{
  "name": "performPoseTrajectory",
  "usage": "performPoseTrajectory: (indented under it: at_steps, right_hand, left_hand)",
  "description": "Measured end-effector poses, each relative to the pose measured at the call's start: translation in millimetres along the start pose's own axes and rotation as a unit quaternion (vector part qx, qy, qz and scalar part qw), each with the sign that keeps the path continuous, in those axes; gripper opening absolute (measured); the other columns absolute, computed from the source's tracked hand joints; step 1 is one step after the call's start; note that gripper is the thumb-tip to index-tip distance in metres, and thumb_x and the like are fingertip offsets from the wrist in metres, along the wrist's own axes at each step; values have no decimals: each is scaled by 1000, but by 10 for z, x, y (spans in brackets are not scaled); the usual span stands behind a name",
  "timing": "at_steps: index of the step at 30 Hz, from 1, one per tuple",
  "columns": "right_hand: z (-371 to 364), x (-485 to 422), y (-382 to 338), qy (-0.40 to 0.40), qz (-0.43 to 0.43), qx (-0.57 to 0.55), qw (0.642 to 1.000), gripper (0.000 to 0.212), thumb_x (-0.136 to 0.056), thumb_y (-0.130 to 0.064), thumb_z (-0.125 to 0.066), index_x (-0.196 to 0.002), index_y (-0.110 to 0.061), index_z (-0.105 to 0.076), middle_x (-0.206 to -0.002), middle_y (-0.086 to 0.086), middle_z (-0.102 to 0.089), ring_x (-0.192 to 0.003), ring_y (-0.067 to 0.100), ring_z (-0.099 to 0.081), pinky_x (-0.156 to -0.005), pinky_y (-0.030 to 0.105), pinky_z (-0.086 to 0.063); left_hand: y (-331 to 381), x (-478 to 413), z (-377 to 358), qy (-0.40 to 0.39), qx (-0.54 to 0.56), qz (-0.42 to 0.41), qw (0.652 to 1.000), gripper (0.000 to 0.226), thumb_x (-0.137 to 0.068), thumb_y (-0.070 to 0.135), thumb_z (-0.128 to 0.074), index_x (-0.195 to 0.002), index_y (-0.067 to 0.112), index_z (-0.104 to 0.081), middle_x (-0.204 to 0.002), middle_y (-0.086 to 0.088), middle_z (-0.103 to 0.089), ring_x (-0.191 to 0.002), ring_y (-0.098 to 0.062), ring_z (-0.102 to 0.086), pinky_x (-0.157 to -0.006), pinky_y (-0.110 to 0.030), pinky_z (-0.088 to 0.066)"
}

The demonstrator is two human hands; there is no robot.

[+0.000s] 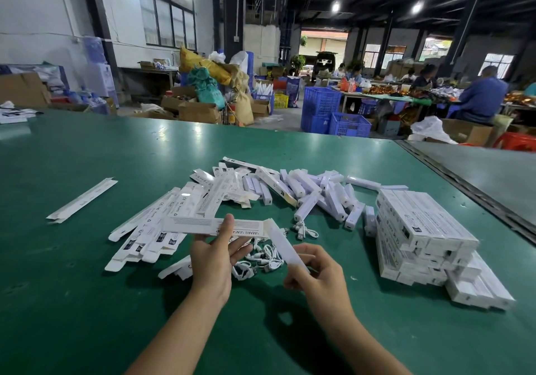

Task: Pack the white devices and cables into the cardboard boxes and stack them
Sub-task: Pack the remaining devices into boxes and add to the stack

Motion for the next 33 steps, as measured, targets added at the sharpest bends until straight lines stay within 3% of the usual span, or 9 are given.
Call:
performPoseTrajectory:
  at_steps: [4, 9, 13, 16, 19, 22, 26, 30, 33]
  right_hand:
    - [56, -31, -8, 7, 1, 8, 1000, 31, -82, 5, -58, -84, -24, -70, -58, -2, -58, -54, 15, -47, -54, 28, -42]
    - [70, -50, 17, 0, -25, -8, 1000, 34, -85, 2, -56, -84, -27, -73, -57, 0, -51, -56, 15, -41, -54, 24, -35]
    - [138, -75, 73, 21, -58, -67, 996, 33, -87, -1, -58, -91, -27, -77, -56, 6, -54, -58, 15, -46, -58, 22, -40]
    - [159, -83, 142, 55, -89, -149, 983, 28, -85, 4, -61, -103, -13, -72, -65, 5, -60, -62, 15, -53, -60, 24, -47]
    - [240, -76, 227, 134, -119, -264, 948, 29, -86, 4, -67, -111, -7, -57, -90, 12, -69, -71, 15, -70, -64, 19, -56]
    - [286, -45, 295, 184, -134, -321, 919, 29, -87, -1, -69, -110, -10, -53, -95, 13, -70, -74, 14, -72, -63, 18, -56]
    - [294, -56, 279, 169, -122, -257, 944, 22, -88, -15, -70, -109, -13, -63, -81, -2, -74, -76, 10, -68, -70, 24, -51]
    - [307, -36, 230, 175, -114, -215, 954, 20, -84, -19, -75, -103, -15, -71, -93, 1, -76, -82, 13, -69, -73, 25, -51]
    - [327, -7, 222, 181, -118, -170, 961, 20, -80, -24, -80, -98, -20, -74, -90, -8, -76, -76, 4, -67, -70, 21, -48]
  left_hand:
    - [12, 8, 13, 4, 1, -5, 1000, 32, -93, 21, -68, -122, 9, -59, -85, -7, -76, -67, -23, -75, -57, -31, -61]
    - [24, 9, 1, -6, -14, -6, 1000, 24, -91, 20, -68, -111, 9, -60, -78, -4, -77, -69, -22, -75, -55, -30, -60]
    - [14, 55, -69, -27, -24, -4, 999, 19, -92, 17, -68, -107, 10, -59, -74, -2, -76, -66, -23, -75, -52, -28, -59]
    - [9, 87, -97, -39, -28, -7, 999, 18, -91, 16, -68, -105, 9, -60, -77, -4, -77, -70, -25, -75, -55, -28, -59]
    - [-16, 134, -140, -55, -38, -15, 998, 14, -90, 12, -68, -102, 9, -61, -78, -3, -77, -72, -26, -76, -56, -28, -59]
    - [-44, 195, -198, -66, -40, -27, 997, 21, -84, 13, -72, -101, 6, -60, -80, -7, -77, -74, -27, -76, -57, -29, -60]
    - [-128, 275, -265, -74, -37, -25, 996, 45, -72, 24, -76, -107, 1, -59, -93, -16, -77, -84, -33, -76, -62, -31, -61]
    - [-163, 303, -273, -76, -49, -37, 995, 48, -71, 27, -77, -109, 1, -61, -96, -14, -77, -88, -32, -75, -66, -33, -61]
    - [-156, 306, -281, -80, -50, -42, 995, 50, -71, 27, -77, -110, 1, -61, -97, -14, -77, -88, -33, -75, -65, -33, -61]
Point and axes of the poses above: each hand's wrist, its own x-axis away from the middle knuckle, its own z-axis out of the back of the hand, y = z × x, the point moved 8 cm from there along -x, towards the middle knuckle
